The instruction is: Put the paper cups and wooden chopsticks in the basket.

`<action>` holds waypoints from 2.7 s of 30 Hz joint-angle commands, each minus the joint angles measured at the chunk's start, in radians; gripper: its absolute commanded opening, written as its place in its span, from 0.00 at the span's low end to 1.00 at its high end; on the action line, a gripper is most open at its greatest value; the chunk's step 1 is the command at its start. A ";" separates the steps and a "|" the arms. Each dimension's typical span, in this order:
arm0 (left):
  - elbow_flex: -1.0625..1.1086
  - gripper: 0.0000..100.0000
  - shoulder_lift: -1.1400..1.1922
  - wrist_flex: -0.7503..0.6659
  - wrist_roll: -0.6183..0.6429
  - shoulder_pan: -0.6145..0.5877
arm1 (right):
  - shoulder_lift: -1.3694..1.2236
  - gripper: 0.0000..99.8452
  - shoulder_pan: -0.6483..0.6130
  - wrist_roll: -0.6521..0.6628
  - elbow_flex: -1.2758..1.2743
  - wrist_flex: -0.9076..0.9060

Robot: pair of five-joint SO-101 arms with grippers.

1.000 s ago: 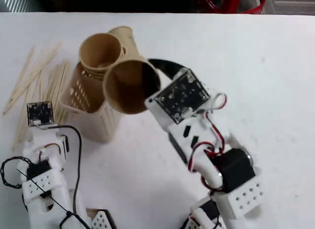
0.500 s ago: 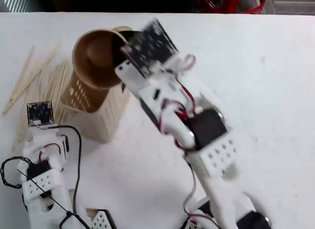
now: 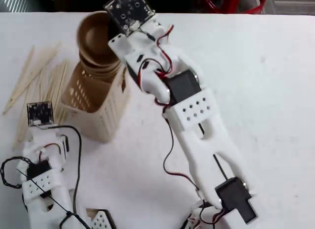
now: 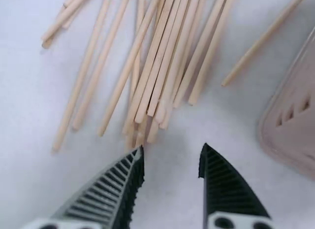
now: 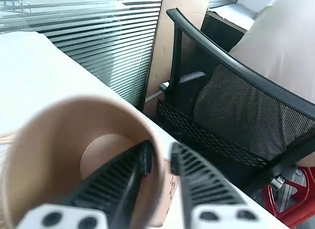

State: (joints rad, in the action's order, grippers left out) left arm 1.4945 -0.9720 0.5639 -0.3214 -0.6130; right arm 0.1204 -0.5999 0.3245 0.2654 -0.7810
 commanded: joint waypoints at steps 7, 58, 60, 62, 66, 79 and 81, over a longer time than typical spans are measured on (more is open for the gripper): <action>-0.035 0.19 -0.012 -0.012 -0.012 0.010 | 0.005 0.24 -0.005 -0.008 0.069 -0.005; -0.035 0.19 -0.008 -0.012 -0.012 0.010 | -0.266 0.21 -0.027 0.000 0.330 -0.478; -0.035 0.19 -0.008 -0.012 -0.012 0.010 | -0.288 0.21 -0.015 -0.002 0.282 -0.478; -0.035 0.19 -0.008 -0.012 -0.012 0.010 | -0.318 0.21 -0.012 -0.002 0.213 -0.464; -0.035 0.19 -0.007 -0.012 -0.012 0.010 | -0.383 0.21 -0.002 0.000 0.103 -0.340; -0.035 0.19 -0.007 -0.012 -0.012 0.010 | -0.074 0.21 -0.024 0.000 0.094 -0.306; -0.035 0.19 -0.007 -0.012 -0.012 0.010 | 0.001 0.21 -0.035 0.000 0.095 -0.332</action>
State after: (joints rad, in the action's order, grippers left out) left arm 1.4945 -0.9720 0.5639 -0.3214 -0.6130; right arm -0.0207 -0.6137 0.3245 0.3514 -1.0940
